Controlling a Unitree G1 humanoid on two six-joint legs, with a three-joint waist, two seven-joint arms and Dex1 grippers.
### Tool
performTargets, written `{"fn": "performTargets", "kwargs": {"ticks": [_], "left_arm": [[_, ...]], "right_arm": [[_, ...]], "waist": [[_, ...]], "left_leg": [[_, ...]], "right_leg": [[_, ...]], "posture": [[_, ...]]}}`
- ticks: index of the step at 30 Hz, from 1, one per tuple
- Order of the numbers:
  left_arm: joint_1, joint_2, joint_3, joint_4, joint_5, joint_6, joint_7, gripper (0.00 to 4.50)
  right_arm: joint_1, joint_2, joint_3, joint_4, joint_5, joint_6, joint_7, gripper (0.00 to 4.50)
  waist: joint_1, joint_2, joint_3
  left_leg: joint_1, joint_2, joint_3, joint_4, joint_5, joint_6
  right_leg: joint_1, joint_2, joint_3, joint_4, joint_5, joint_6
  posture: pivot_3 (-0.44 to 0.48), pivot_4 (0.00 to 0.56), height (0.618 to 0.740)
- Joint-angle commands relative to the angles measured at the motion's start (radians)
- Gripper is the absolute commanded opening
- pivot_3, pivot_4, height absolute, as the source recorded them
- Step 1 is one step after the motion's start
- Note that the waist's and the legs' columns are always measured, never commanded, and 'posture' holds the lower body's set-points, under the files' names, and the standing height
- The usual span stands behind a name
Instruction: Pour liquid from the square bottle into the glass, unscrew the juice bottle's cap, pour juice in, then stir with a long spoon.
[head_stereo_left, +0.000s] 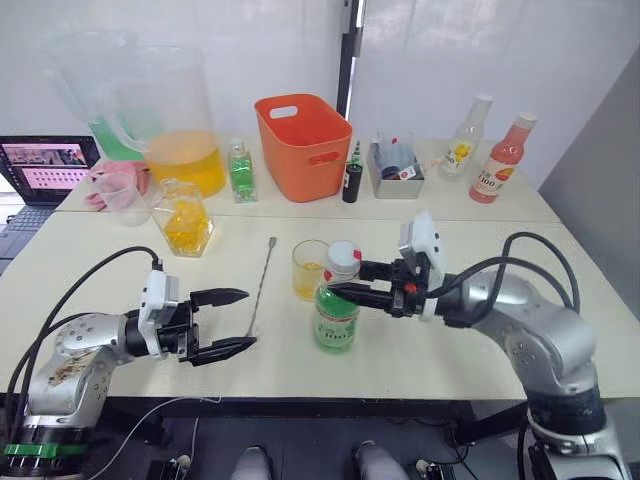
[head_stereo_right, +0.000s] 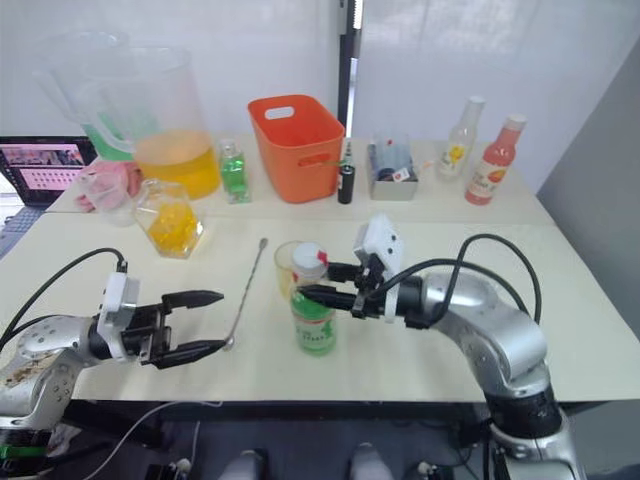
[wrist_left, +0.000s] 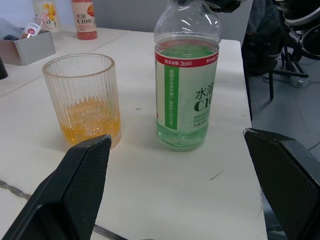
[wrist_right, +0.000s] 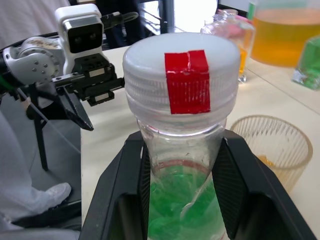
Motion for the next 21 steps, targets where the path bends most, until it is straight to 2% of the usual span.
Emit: {"fn": "performTargets", "kwargs": {"ticks": [1, 3, 6, 10, 15, 21], "left_arm": [[-0.042, -0.010, -0.018, 0.023, 0.007, -0.031, -0.030, 4.50], [-0.048, -0.012, -0.020, 0.032, 0.010, -0.034, -0.036, 4.50], [-0.124, -0.026, -0.057, 0.098, 0.027, -0.039, -0.071, 4.50], [-0.158, -0.029, -0.072, 0.134, 0.036, -0.044, -0.096, 4.50], [-0.164, -0.024, -0.074, 0.145, 0.046, -0.049, -0.112, 4.50], [-0.147, -0.002, -0.052, 0.123, 0.040, -0.036, -0.115, 4.50]], "right_arm": [[0.001, 0.032, -0.048, -0.111, 0.051, 0.030, -0.115, 1.22], [0.002, 0.034, -0.048, -0.122, 0.064, 0.041, -0.138, 1.22], [0.039, 0.107, -0.027, -0.172, 0.042, 0.048, -0.274, 1.22], [0.066, 0.141, -0.004, -0.193, 0.029, 0.038, -0.333, 1.22], [0.089, 0.148, 0.031, -0.187, 0.015, 0.015, -0.339, 1.22], [0.108, 0.109, 0.091, -0.147, -0.021, -0.043, -0.265, 1.22]], "waist": [[-0.001, 0.000, 0.000], [-0.003, 0.000, 0.000], [-0.001, 0.000, 0.000], [0.000, 0.000, 0.000], [-0.002, 0.000, 0.000], [-0.003, 0.000, 0.000]], "left_leg": [[0.000, 0.000, 0.000, 0.000, 0.000, 0.000], [0.000, 0.000, 0.000, 0.000, 0.000, 0.000], [0.000, 0.000, 0.000, 0.000, 0.000, 0.000], [-0.001, 0.000, -0.001, 0.000, 0.000, 0.000], [-0.001, 0.000, -0.001, 0.000, 0.000, 0.000], [0.000, 0.000, -0.001, 0.000, 0.000, 0.000]], "right_leg": [[0.000, 0.000, 0.000, 0.000, 0.000, 0.000], [0.000, 0.000, 0.000, 0.000, 0.000, 0.000], [0.000, 0.000, 0.000, 0.001, 0.000, 0.000], [0.001, 0.000, 0.000, 0.000, 0.000, 0.000], [0.000, 0.000, 0.000, 0.000, 0.000, 0.000], [0.001, 0.000, 0.000, 0.000, 0.000, 0.000]], "posture": [[0.000, 0.150, 0.740], [0.000, 0.150, 0.740], [0.000, 0.150, 0.740], [0.000, 0.150, 0.740], [0.000, 0.150, 0.740], [0.000, 0.150, 0.740]]}}
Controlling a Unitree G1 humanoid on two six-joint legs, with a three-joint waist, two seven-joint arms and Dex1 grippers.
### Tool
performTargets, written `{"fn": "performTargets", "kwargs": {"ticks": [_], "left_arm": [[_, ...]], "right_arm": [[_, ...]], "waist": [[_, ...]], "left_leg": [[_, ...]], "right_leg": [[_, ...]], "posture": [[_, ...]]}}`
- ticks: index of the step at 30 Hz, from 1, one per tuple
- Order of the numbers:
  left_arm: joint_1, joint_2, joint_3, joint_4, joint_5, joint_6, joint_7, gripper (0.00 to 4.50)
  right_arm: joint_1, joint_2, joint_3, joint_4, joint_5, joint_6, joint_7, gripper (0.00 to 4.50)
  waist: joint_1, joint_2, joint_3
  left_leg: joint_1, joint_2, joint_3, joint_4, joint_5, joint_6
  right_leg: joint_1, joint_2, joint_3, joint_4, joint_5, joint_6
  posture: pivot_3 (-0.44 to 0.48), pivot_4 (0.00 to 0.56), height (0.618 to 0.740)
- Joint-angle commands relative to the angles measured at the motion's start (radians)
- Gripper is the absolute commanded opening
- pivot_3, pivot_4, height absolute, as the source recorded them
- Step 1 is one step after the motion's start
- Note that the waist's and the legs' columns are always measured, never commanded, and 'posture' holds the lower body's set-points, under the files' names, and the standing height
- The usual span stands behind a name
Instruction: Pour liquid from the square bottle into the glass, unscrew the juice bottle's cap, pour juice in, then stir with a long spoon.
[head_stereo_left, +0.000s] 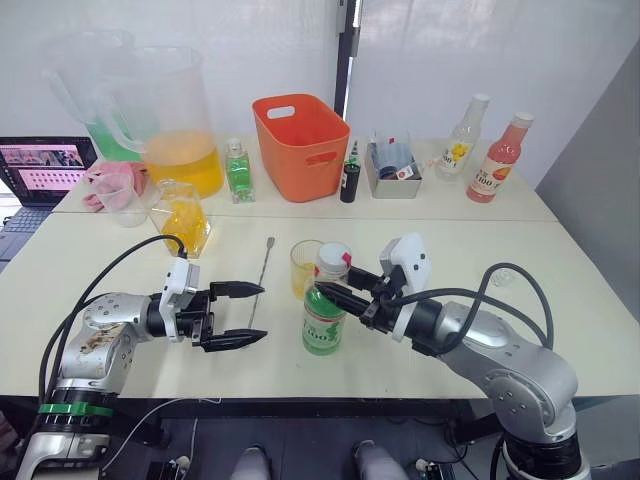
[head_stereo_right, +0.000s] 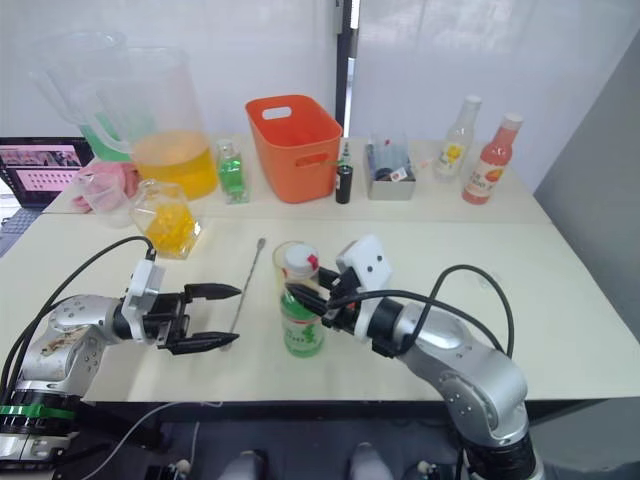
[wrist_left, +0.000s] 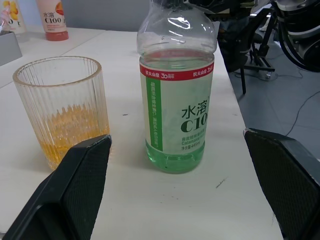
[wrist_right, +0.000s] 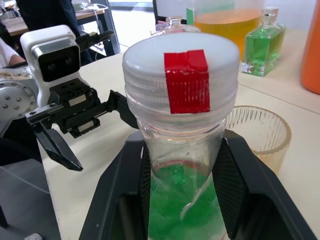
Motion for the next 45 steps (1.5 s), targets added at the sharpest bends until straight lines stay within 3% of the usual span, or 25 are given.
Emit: {"fn": "performTargets", "kwargs": {"ticks": [1, 4, 6, 13, 25, 33, 38, 45], "left_arm": [[0.006, 0.020, 0.028, -0.041, -0.017, 0.000, -0.004, 4.50], [0.017, 0.027, 0.037, -0.053, -0.019, 0.002, -0.001, 4.50], [0.027, 0.033, 0.046, -0.060, -0.021, 0.003, 0.002, 4.50], [0.046, 0.039, 0.063, -0.073, -0.026, 0.002, 0.006, 4.50], [-0.019, 0.037, 0.092, -0.012, -0.042, 0.024, 0.019, 4.50], [-0.004, 0.067, 0.138, 0.005, -0.051, 0.021, 0.010, 4.50], [0.028, 0.089, 0.196, -0.089, -0.150, 0.137, 0.046, 4.50], [-0.002, 0.067, 0.173, -0.257, -0.220, 0.215, 0.112, 4.50]], "right_arm": [[-0.004, -0.017, 0.027, 0.009, -0.012, -0.060, 0.054, 1.22], [-0.010, -0.029, 0.042, 0.028, -0.022, -0.083, 0.080, 1.22], [-0.020, -0.035, 0.031, 0.035, -0.012, -0.087, 0.099, 2.23], [-0.025, -0.114, -0.061, 0.001, 0.087, -0.075, 0.183, 4.48], [0.152, -0.495, -0.463, 0.074, 0.255, -0.100, 0.492, 4.48], [0.338, -0.575, -0.729, 0.092, 0.347, -0.085, 0.560, 4.48], [0.450, -0.562, -0.771, 0.084, 0.300, -0.135, 0.585, 4.48], [0.400, -0.588, -0.717, 0.073, 0.337, -0.143, 0.560, 4.48]], "waist": [[-0.001, 0.000, 0.000], [-0.001, 0.000, 0.000], [-0.002, 0.000, 0.000], [0.006, 0.000, 0.000], [0.016, 0.000, 0.000], [0.017, -0.001, 0.000], [0.020, -0.001, -0.001], [0.022, -0.001, -0.001]], "left_leg": [[0.000, 0.000, 0.000, 0.000, 0.000, 0.000], [0.001, 0.000, 0.000, 0.000, 0.000, 0.000], [0.001, 0.000, 0.000, 0.000, 0.000, 0.000], [0.001, 0.000, 0.000, 0.000, 0.000, 0.000], [0.002, 0.000, 0.000, 0.001, 0.000, 0.000], [0.003, 0.000, 0.000, 0.001, 0.000, 0.000], [0.004, 0.000, 0.000, 0.001, 0.000, 0.000], [0.008, 0.000, 0.000, 0.002, -0.003, -0.005]], "right_leg": [[0.000, 0.000, 0.000, 0.000, 0.000, 0.000], [0.001, 0.000, 0.000, 0.000, 0.000, 0.000], [0.001, 0.000, 0.000, 0.000, 0.000, 0.000], [0.001, 0.000, 0.000, -0.001, 0.000, 0.000], [0.003, 0.000, 0.000, -0.002, 0.000, 0.000], [0.004, 0.000, 0.000, -0.002, 0.000, 0.000], [0.005, -0.001, 0.000, -0.003, 0.000, 0.000], [0.010, -0.001, 0.000, -0.004, 0.000, 0.000]], "posture": [[0.000, 0.150, 0.740], [0.000, 0.150, 0.740], [0.000, 0.150, 0.740], [0.000, 0.150, 0.740], [0.000, 0.150, 0.740], [0.000, 0.150, 0.740], [0.000, 0.150, 0.740], [0.000, 0.150, 0.740]]}}
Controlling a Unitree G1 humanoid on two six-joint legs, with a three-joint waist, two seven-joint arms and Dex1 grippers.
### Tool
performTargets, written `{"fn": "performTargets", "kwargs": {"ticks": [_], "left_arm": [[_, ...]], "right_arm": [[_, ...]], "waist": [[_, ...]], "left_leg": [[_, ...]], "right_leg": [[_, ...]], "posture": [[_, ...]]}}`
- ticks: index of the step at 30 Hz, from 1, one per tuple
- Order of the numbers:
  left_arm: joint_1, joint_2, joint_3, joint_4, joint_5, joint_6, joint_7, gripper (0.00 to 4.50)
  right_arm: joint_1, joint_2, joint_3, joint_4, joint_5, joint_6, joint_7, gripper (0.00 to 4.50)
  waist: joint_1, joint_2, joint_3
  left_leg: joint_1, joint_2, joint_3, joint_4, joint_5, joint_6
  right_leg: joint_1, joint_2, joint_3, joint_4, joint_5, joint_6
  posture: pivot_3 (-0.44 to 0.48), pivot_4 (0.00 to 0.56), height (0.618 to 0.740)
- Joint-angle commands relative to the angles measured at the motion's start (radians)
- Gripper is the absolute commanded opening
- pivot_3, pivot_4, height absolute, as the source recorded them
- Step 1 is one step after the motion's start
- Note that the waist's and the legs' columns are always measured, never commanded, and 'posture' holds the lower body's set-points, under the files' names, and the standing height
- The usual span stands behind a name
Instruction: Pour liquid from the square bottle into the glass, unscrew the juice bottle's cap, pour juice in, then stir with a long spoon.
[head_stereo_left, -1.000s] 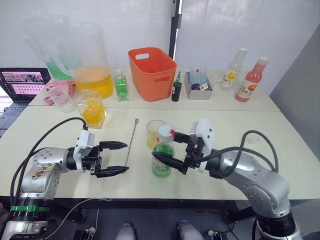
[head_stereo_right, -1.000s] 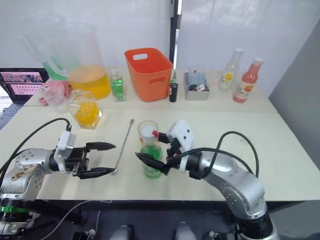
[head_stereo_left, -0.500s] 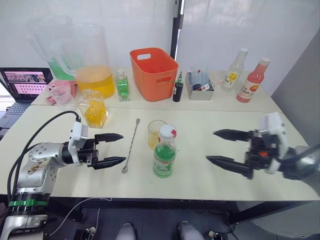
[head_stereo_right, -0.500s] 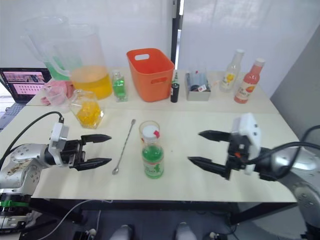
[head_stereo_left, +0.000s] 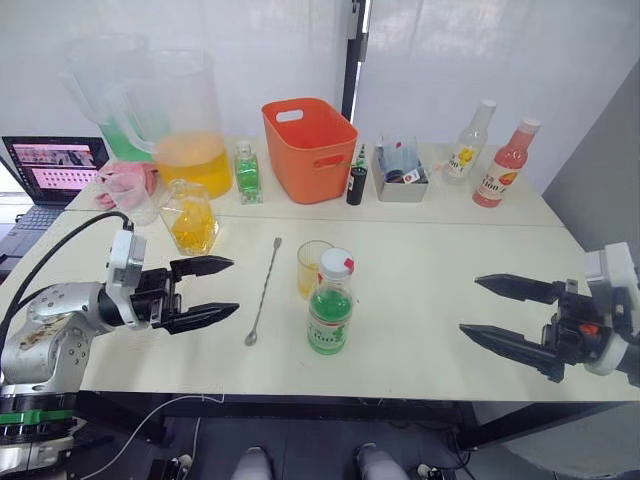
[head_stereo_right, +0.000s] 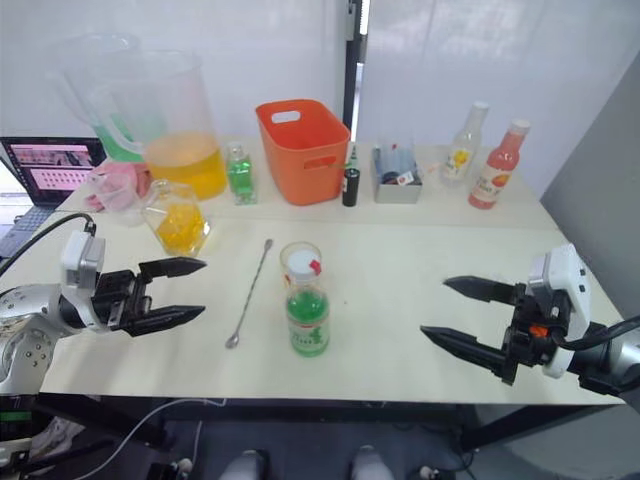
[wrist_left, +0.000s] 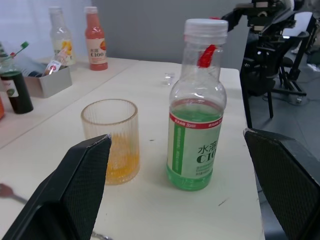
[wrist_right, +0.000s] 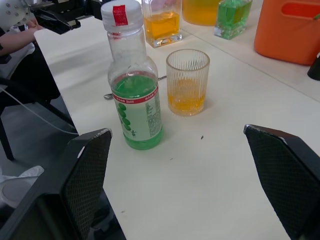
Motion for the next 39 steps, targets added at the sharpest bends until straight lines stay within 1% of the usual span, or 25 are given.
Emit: {"fn": "performTargets", "kwargs": {"ticks": [1, 6, 8, 10, 13, 14, 17, 21, 25, 29, 39], "left_arm": [[-0.044, -0.023, -0.006, -0.115, -0.069, 0.053, 0.058, 4.50], [-0.092, -0.051, -0.027, -0.219, -0.092, 0.111, 0.170, 4.50], [-0.104, -0.045, -0.038, -0.246, -0.107, 0.159, 0.210, 4.50], [-0.105, -0.033, -0.062, -0.285, -0.078, 0.173, 0.242, 4.50], [-0.123, -0.023, -0.080, -0.318, -0.097, 0.248, 0.302, 4.50], [-0.126, -0.026, -0.082, -0.322, -0.109, 0.266, 0.313, 4.50], [-0.090, -0.011, -0.109, -0.360, -0.089, 0.280, 0.310, 4.50], [-0.080, -0.021, -0.103, -0.381, -0.118, 0.301, 0.341, 4.50], [-0.076, -0.049, -0.103, -0.402, -0.141, 0.310, 0.385, 4.50], [-0.051, -0.084, -0.134, -0.419, -0.096, 0.275, 0.423, 4.50], [-0.075, -0.185, -0.227, -0.433, -0.030, 0.244, 0.509, 4.50]], "right_arm": [[-0.046, -0.021, 0.029, -0.034, 0.015, -0.027, -0.013, 4.48], [-0.105, -0.021, 0.078, -0.043, 0.028, -0.018, -0.048, 4.48], [-0.114, -0.021, 0.088, -0.044, 0.030, -0.015, -0.054, 4.48], [-0.125, -0.021, 0.104, -0.044, 0.030, -0.013, -0.060, 4.48], [-0.151, -0.025, 0.121, -0.034, 0.034, -0.012, -0.069, 4.48], [-0.159, -0.026, 0.126, -0.030, 0.034, -0.012, -0.072, 4.48], [-0.177, -0.026, 0.143, -0.022, 0.031, -0.016, -0.078, 4.48], [-0.192, -0.022, 0.157, -0.018, 0.027, -0.020, -0.089, 4.48], [-0.203, -0.016, 0.168, -0.022, 0.034, -0.018, -0.107, 4.48], [-0.219, -0.014, 0.182, -0.024, 0.039, -0.018, -0.124, 4.48], [-0.218, -0.015, 0.174, -0.036, 0.035, -0.024, -0.148, 4.48]], "waist": [[0.000, 0.000, 0.000], [0.001, 0.000, 0.000], [0.002, 0.000, 0.000], [0.002, 0.000, 0.000], [0.001, 0.000, 0.000], [0.000, 0.000, 0.000], [0.000, 0.000, 0.000], [0.001, 0.000, 0.000], [0.002, 0.000, 0.000], [0.002, 0.000, 0.000], [0.003, 0.000, 0.000]], "left_leg": [[0.000, 0.000, 0.000, 0.000, 0.000, 0.000], [0.000, 0.000, 0.000, 0.001, 0.000, 0.001], [0.000, 0.000, 0.000, 0.001, 0.002, 0.003], [0.000, 0.000, 0.000, 0.001, 0.003, 0.005], [0.000, 0.000, 0.000, 0.001, 0.003, 0.005], [0.000, 0.000, 0.000, 0.001, 0.003, 0.005], [0.000, 0.000, 0.000, 0.001, 0.003, 0.005], [0.000, 0.000, 0.000, 0.001, 0.003, 0.005], [0.000, -0.001, 0.000, 0.001, 0.003, 0.005], [0.000, -0.001, 0.000, 0.001, 0.003, 0.005], [0.000, -0.001, 0.000, 0.001, 0.003, 0.005]], "right_leg": [[0.000, 0.000, 0.000, 0.000, 0.000, 0.000], [0.000, 0.000, 0.000, 0.000, 0.000, 0.000], [0.001, 0.000, 0.000, 0.000, 0.000, 0.000], [0.001, 0.000, 0.000, 0.000, 0.000, 0.000], [0.000, 0.000, 0.000, 0.000, 0.000, 0.000], [0.000, 0.000, 0.000, 0.000, 0.000, 0.000], [0.000, 0.000, 0.000, 0.000, 0.000, 0.000], [0.000, 0.000, 0.000, -0.001, 0.000, 0.000], [0.001, 0.000, 0.000, -0.001, 0.000, 0.000], [0.001, 0.000, 0.000, -0.001, 0.000, 0.000], [0.001, 0.000, 0.000, -0.001, 0.000, 0.000]], "posture": [[0.000, 0.150, 0.740], [0.000, 0.150, 0.740], [0.000, 0.150, 0.740], [0.000, 0.150, 0.740], [0.000, 0.150, 0.740], [0.000, 0.150, 0.740], [0.000, 0.150, 0.740], [0.000, 0.150, 0.740], [0.000, 0.150, 0.740], [0.000, 0.150, 0.740], [0.000, 0.150, 0.740]]}}
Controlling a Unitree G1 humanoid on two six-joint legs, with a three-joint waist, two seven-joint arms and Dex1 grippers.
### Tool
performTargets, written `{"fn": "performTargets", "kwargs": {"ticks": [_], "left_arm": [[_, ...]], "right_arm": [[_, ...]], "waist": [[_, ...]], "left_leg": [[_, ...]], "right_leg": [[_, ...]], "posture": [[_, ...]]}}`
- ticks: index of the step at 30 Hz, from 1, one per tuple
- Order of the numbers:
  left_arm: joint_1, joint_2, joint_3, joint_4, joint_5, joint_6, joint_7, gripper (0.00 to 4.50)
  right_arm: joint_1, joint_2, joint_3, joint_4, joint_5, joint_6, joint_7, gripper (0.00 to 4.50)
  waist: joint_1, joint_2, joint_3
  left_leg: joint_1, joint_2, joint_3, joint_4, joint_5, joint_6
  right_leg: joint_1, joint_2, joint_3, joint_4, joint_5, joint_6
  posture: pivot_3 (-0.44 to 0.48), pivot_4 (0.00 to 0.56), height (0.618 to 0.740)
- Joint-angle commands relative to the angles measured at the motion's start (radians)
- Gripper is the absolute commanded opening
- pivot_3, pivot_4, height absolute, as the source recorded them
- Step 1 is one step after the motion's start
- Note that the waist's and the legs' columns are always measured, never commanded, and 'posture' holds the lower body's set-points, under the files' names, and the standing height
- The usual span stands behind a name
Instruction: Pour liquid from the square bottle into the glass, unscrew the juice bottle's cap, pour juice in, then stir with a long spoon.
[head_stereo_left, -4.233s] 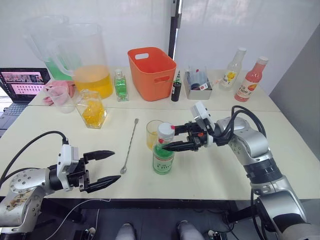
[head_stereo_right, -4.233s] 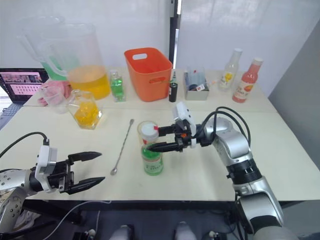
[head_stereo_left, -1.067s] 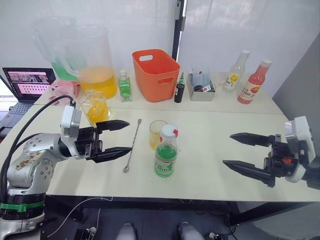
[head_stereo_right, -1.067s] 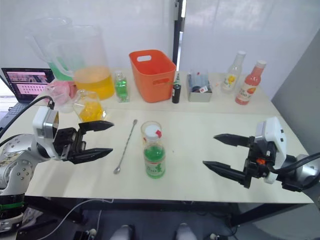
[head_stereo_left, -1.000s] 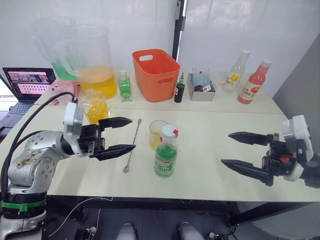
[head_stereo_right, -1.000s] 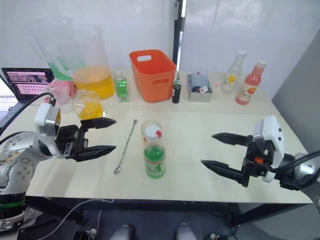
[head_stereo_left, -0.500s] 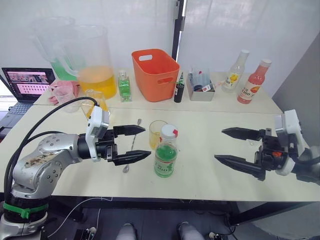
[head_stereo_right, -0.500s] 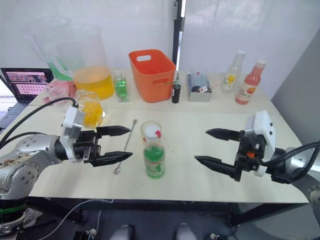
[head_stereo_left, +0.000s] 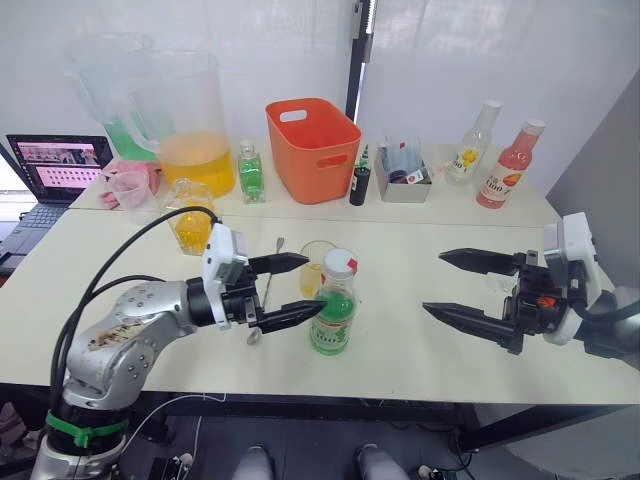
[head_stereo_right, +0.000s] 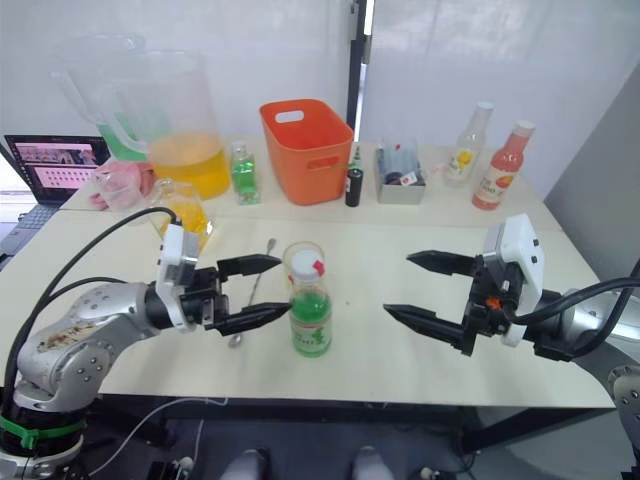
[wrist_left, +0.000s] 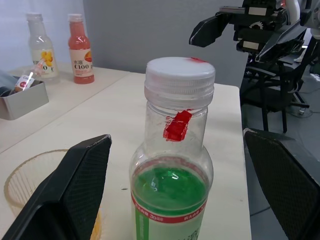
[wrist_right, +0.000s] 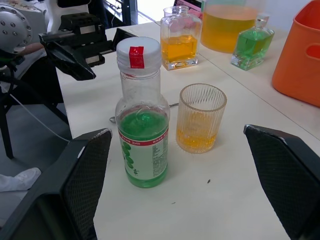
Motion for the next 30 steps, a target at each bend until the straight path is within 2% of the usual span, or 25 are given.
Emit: {"fn": "performTargets", "kwargs": {"ticks": [1, 10, 16, 21, 30], "left_arm": [[-0.033, -0.022, -0.027, -0.037, 0.012, -0.018, 0.026, 4.50], [-0.090, -0.083, -0.097, 0.009, 0.060, -0.041, 0.021, 4.50], [-0.111, -0.089, -0.113, 0.043, 0.067, -0.050, -0.007, 4.50], [-0.131, -0.084, -0.120, 0.070, 0.072, -0.054, -0.040, 3.01], [-0.174, -0.079, -0.151, 0.108, 0.106, -0.065, -0.092, 3.01]], "right_arm": [[-0.002, -0.003, -0.027, -0.022, 0.006, -0.022, -0.011, 4.48], [0.012, 0.001, -0.033, -0.040, 0.009, -0.028, -0.028, 4.48], [0.020, -0.002, -0.048, -0.050, 0.013, -0.028, -0.033, 4.48], [0.032, -0.001, -0.062, -0.066, 0.025, -0.026, -0.044, 4.50], [0.058, 0.005, -0.080, -0.086, 0.028, -0.031, -0.063, 4.50]], "waist": [[0.000, 0.000, 0.000], [-0.001, 0.000, 0.000], [0.000, 0.000, 0.000], [0.000, 0.000, 0.000], [0.000, 0.000, 0.000]], "left_leg": [[0.000, 0.000, 0.000, 0.000, 0.000, 0.000], [0.000, 0.000, 0.000, 0.001, 0.000, 0.000], [0.000, 0.000, 0.000, 0.001, 0.000, 0.000], [0.000, 0.000, 0.000, 0.001, 0.000, 0.000], [0.000, 0.000, -0.001, 0.002, 0.000, 0.000]], "right_leg": [[0.000, 0.000, 0.000, 0.000, 0.000, 0.000], [0.000, 0.000, 0.000, 0.000, 0.000, 0.000], [0.000, 0.000, 0.000, 0.000, 0.000, 0.000], [0.001, 0.000, 0.000, 0.000, 0.000, 0.000], [0.001, 0.000, 0.000, 0.000, 0.000, 0.000]], "posture": [[0.000, 0.150, 0.740], [0.000, 0.150, 0.740], [0.000, 0.150, 0.740], [0.000, 0.150, 0.740], [0.000, 0.150, 0.740]]}}
